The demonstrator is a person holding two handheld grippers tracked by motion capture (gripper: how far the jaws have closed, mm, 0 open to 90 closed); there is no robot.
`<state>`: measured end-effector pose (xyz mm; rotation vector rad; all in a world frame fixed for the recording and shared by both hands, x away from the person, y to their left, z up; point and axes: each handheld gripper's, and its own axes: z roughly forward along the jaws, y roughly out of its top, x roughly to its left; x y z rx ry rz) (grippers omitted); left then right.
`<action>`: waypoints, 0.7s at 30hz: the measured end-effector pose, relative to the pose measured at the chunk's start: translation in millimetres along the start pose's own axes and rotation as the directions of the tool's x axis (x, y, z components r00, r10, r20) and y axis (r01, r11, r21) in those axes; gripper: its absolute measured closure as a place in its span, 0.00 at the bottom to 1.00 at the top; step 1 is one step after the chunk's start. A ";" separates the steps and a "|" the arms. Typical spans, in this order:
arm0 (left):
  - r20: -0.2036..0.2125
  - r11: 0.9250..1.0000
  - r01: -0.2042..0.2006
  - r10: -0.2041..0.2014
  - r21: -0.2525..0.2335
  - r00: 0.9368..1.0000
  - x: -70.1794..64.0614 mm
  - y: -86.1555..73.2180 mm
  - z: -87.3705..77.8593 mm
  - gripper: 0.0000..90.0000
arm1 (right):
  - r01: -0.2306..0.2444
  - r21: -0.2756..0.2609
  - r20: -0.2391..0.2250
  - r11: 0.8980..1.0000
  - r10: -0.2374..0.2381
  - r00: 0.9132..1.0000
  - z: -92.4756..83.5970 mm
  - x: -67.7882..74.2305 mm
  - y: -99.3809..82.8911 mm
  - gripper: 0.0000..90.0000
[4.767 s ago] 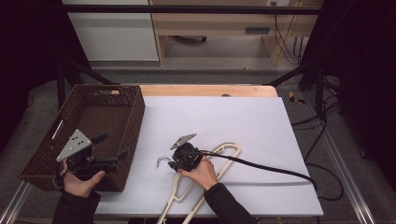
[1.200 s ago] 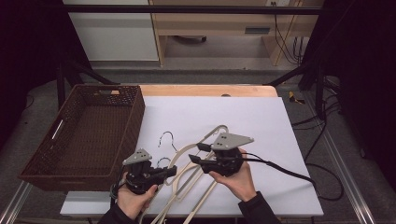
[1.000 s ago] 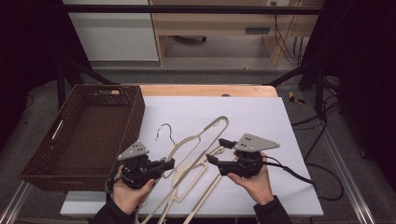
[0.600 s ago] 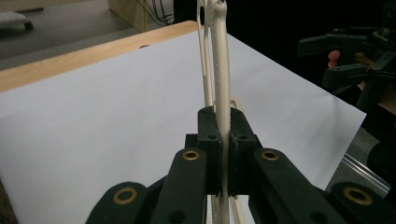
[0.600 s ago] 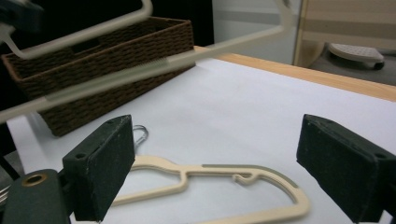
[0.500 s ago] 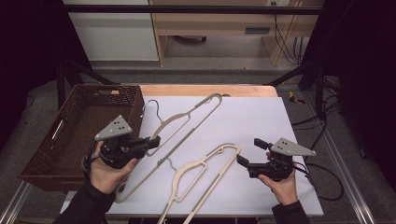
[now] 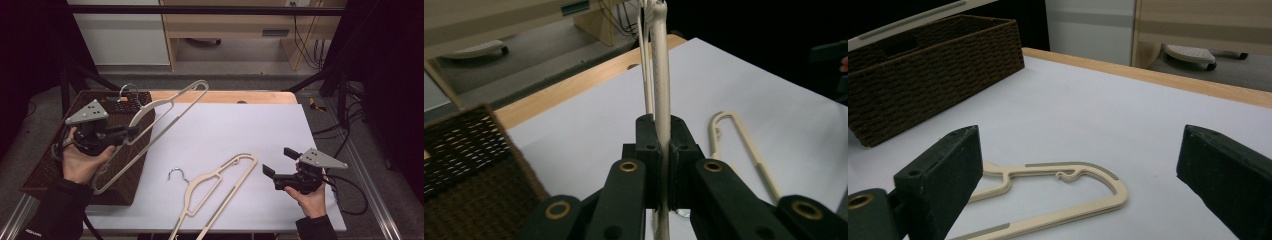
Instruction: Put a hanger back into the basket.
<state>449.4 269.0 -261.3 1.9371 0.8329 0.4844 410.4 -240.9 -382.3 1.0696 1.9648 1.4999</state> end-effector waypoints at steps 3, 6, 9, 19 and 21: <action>-0.028 1.000 -0.001 0.001 0.006 1.000 15.5 -3.4 -6.3 0.96 | -0.004 0.001 0.010 1.000 0.004 1.000 -1.3 -0.6 0.6 0.03; -0.053 1.000 0.005 -0.005 -0.001 0.999 31.9 -6.6 -14.4 0.96 | 0.002 0.006 0.014 1.000 -0.002 1.000 -1.8 -0.9 0.5 0.03; -0.083 1.000 0.008 -0.008 -0.003 0.997 46.0 -8.6 -22.3 0.96 | 0.009 0.015 0.017 1.000 -0.009 1.000 -0.2 -0.4 0.1 0.03; -0.160 0.999 0.048 -0.050 -0.017 0.986 92.9 -25.3 -46.9 0.96 | 0.012 0.027 0.022 1.000 -0.012 1.000 0.6 -0.1 -0.2 0.02; -0.165 0.998 0.060 -0.061 -0.011 0.984 101.2 -30.9 -50.3 0.96 | 0.012 0.025 0.024 1.000 -0.012 1.000 0.3 -0.2 -0.1 0.02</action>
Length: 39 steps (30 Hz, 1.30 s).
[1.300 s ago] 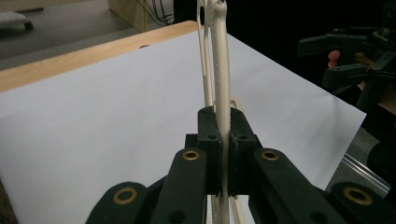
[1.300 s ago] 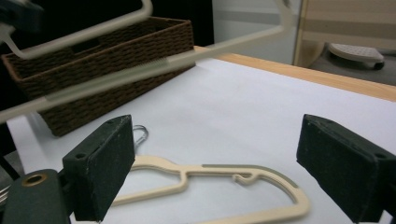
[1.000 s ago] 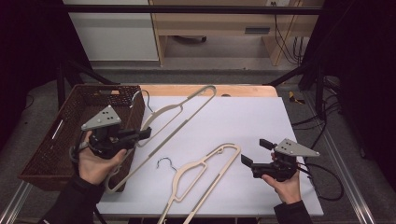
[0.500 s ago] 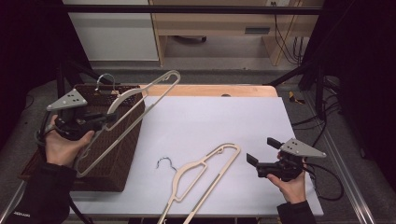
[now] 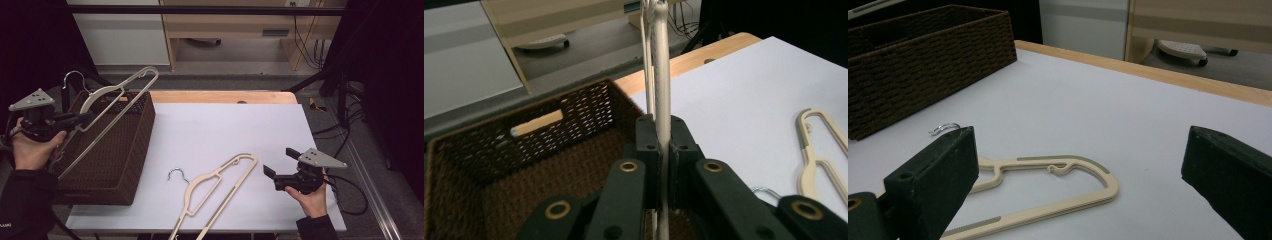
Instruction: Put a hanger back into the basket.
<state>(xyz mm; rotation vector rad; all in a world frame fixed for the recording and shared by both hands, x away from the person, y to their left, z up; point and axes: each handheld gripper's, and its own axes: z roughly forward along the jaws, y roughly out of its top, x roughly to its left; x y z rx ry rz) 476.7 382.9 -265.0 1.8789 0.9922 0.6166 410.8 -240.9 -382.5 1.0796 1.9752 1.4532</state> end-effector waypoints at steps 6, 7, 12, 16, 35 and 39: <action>-0.012 0.999 0.014 -0.013 0.033 1.000 20.1 -17.8 -2.7 0.96 | 0.006 0.004 0.003 1.000 -0.006 1.000 1.0 0.1 -0.3 0.02; -0.015 0.999 0.019 -0.018 0.035 1.000 22.5 -20.2 -2.8 0.96 | 0.005 0.006 0.002 1.000 -0.005 1.000 1.2 0.2 -0.3 0.02; -0.031 0.998 0.031 -0.029 0.050 0.999 31.8 -27.9 -2.2 0.96 | 0.006 0.010 -0.006 1.000 -0.006 1.000 1.4 0.4 -0.5 0.02; -0.032 0.998 0.009 -0.007 0.062 0.999 32.7 -27.0 0.4 0.96 | 0.012 0.012 -0.006 1.000 -0.012 1.000 1.3 -0.1 -0.6 0.02; -0.057 0.975 0.008 0.004 0.223 0.998 33.7 -72.0 46.9 0.96 | 0.020 0.025 -0.010 0.999 -0.020 1.000 5.0 1.5 -1.9 0.02; -0.075 0.964 0.020 0.000 0.267 0.997 32.7 -81.8 59.0 0.95 | 0.023 0.027 -0.010 0.999 -0.022 1.000 5.1 1.6 -2.0 0.02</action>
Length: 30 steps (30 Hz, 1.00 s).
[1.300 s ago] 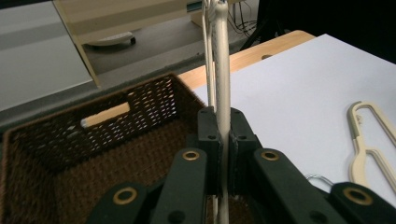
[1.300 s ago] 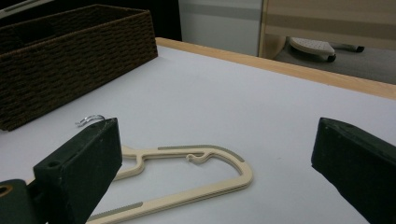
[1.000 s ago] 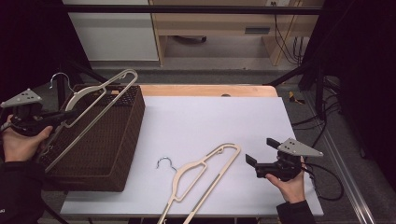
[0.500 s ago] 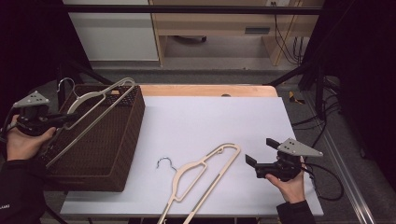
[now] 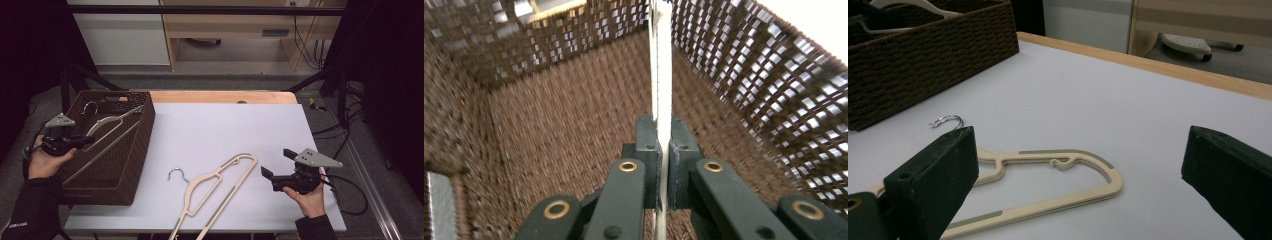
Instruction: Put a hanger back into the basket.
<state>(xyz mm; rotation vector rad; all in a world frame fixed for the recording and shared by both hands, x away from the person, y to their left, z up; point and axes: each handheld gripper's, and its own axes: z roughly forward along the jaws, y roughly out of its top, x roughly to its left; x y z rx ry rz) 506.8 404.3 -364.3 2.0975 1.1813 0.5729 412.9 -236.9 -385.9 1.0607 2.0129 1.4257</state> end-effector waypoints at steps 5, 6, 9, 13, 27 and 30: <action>-0.053 0.998 0.062 -0.061 0.020 0.997 5.8 -7.6 5.2 0.91 | -0.001 0.002 -0.002 1.000 0.001 1.000 0.5 0.4 -0.1 0.02; -0.066 0.997 0.078 -0.077 0.010 0.995 8.3 -9.1 4.4 0.87 | -0.003 0.005 -0.002 1.000 0.003 1.000 0.8 0.7 -0.2 0.02; -0.081 0.993 0.116 -0.116 -0.004 0.990 13.7 -12.3 -0.2 0.83 | 0.003 0.008 -0.002 1.000 -0.003 1.000 1.5 0.7 -0.6 0.02; -0.093 0.993 0.119 -0.121 -0.024 0.988 14.5 -13.9 -8.9 0.81 | 0.004 0.006 -0.002 1.000 -0.004 1.000 1.6 0.5 -0.5 0.02; -0.077 0.981 0.104 -0.118 -0.162 0.990 -18.3 -5.6 -44.3 0.60 | -0.011 -0.007 0.004 1.000 0.011 1.000 -1.7 -0.9 1.2 0.02; -0.042 0.974 0.092 -0.103 -0.207 0.994 -34.5 -3.4 -53.6 0.51 | -0.014 -0.012 0.003 1.000 0.014 1.000 -2.4 -1.8 1.9 0.02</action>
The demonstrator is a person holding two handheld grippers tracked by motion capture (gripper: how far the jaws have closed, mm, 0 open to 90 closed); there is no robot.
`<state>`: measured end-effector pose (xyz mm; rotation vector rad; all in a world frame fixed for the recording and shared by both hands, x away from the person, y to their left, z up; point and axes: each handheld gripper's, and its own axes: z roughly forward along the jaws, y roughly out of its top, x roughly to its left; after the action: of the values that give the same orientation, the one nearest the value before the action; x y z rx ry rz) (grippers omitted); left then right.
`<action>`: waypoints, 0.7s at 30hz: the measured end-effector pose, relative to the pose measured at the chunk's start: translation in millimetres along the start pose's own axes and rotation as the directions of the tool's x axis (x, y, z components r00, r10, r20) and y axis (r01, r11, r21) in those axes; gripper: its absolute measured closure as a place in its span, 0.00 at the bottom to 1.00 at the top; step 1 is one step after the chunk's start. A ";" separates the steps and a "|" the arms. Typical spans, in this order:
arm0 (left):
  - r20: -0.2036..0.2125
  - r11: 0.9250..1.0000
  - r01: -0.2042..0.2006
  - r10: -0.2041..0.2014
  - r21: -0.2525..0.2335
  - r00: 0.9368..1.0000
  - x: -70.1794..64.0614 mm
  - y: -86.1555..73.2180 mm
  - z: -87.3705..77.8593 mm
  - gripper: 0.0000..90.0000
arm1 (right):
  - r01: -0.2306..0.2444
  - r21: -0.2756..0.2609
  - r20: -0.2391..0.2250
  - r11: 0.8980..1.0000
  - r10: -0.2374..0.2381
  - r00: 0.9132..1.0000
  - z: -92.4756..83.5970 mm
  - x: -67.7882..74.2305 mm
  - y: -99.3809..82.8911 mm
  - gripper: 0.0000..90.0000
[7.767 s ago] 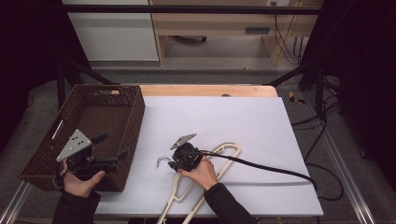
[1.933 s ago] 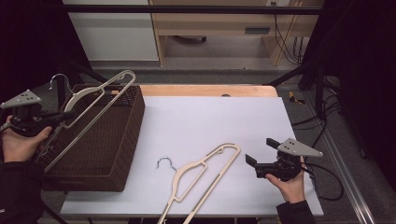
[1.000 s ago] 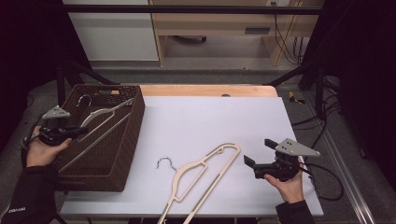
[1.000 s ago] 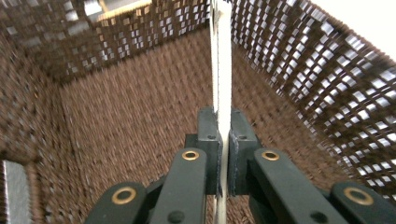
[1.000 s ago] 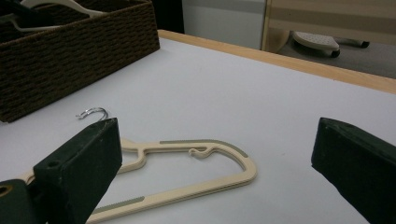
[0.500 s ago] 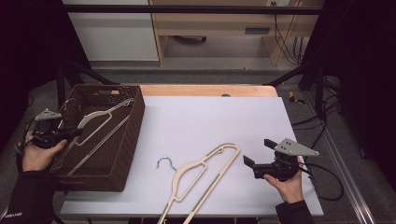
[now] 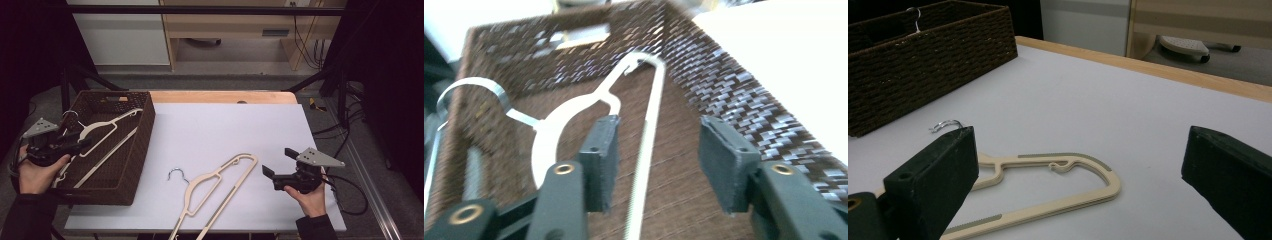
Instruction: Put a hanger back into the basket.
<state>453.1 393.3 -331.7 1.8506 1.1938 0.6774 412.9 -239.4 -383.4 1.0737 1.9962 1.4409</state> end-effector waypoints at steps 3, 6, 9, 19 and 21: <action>0.041 0.999 -0.005 0.007 -0.045 0.999 -17.9 1.7 -6.6 0.41 | -0.006 -0.004 0.000 1.000 0.006 1.000 0.1 0.2 0.3 0.02; 0.104 0.995 -0.006 0.017 -0.101 0.994 -36.3 2.0 -9.4 0.30 | -0.010 -0.006 0.000 1.000 0.010 1.000 -0.1 0.9 0.8 0.02; 0.145 0.993 -0.007 0.024 -0.118 0.989 -54.3 1.3 -8.6 0.20 | -0.013 -0.010 0.001 1.000 0.013 1.000 0.0 1.7 1.8 0.02; 0.216 0.988 -0.058 0.089 -0.144 0.972 -113.5 -13.3 0.6 0.08 | -0.014 -0.007 -0.009 1.000 0.014 1.000 1.4 4.5 2.9 0.02; 0.221 0.988 -0.064 0.094 -0.140 0.971 -122.3 -16.8 2.8 0.08 | 0.004 -0.003 -0.013 1.000 -0.004 1.000 2.0 4.0 2.7 0.02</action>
<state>397.4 284.4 -348.6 1.8166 0.9103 0.5571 412.8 -234.6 -381.3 1.0616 2.0029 1.4519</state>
